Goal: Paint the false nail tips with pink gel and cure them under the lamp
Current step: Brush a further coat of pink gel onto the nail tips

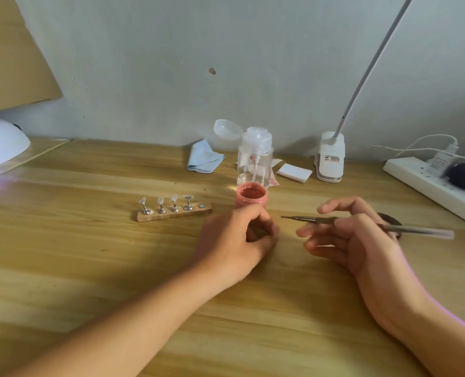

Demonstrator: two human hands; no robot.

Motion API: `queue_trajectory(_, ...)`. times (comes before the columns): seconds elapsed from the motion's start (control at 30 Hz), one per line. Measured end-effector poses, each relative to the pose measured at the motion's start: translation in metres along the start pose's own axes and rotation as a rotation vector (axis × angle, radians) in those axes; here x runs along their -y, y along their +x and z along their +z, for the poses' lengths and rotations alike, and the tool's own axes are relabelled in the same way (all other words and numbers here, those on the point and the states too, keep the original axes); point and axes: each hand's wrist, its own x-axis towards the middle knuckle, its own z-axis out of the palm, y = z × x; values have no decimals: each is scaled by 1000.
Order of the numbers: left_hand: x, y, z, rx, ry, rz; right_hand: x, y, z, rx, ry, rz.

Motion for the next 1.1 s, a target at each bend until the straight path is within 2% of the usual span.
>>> queue_trajectory(0.1, 0, 0, 1, 15, -24, -8, -1, -1, 3, 25, -95, -45)
queue_trajectory(0.23, 2, 0, 1, 9, -30, -25, -5, 1, 3, -44, -170, -24)
queue_trajectory(1.1, 1, 0, 0, 34, -58, -61, -6, 1, 7, -10, -249, 8)
